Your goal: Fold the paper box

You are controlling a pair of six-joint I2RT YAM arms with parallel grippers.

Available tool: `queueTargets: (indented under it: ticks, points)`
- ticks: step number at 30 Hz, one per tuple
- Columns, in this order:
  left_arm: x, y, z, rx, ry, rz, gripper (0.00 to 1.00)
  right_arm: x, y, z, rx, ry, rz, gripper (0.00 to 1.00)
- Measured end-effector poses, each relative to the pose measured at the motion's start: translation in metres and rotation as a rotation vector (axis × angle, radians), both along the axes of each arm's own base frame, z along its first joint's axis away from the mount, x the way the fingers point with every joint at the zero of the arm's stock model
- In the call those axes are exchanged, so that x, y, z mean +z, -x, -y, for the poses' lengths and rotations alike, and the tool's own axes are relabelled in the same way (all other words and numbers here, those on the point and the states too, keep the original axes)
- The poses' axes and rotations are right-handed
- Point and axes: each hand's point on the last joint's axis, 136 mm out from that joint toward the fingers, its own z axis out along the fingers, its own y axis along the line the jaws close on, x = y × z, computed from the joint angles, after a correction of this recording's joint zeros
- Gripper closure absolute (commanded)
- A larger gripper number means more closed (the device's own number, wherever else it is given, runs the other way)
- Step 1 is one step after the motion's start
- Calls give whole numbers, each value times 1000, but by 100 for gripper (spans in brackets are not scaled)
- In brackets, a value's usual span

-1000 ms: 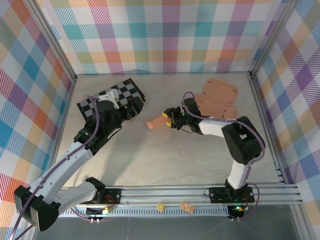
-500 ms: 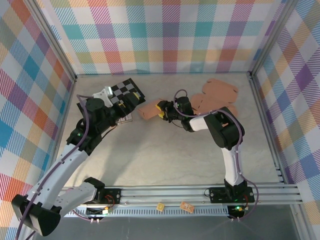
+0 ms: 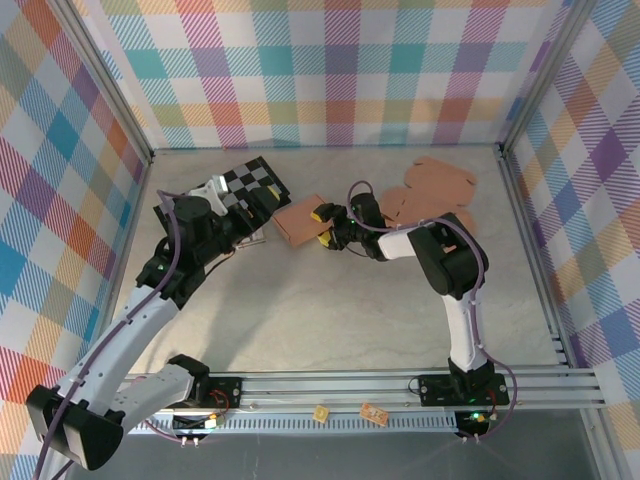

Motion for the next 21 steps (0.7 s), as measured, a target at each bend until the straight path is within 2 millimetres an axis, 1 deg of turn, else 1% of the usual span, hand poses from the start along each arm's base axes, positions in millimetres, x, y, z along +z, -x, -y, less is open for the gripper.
queueTargets:
  ticks: [6, 11, 14, 17, 19, 21]
  points:
    - [-11, -3, 7, -26, 13, -43, 2, -4, 7, 3, 2, 67, -116, 31]
    - [-18, -5, 13, -50, 22, -73, 3, -2, 9, 3, 11, 117, -211, 31]
    - [-21, -6, 15, -55, 27, -85, 3, 6, 6, 1, 12, 132, -232, 32]
    - [-22, -5, 17, -64, 31, -93, 3, 14, -2, -3, 12, 131, -231, 32]
    - [-23, -5, 18, -70, 31, -97, 3, 13, -5, -5, 12, 134, -236, 33]
    - [-24, -6, 18, -71, 31, -100, 3, 9, -5, -6, 12, 140, -249, 33]
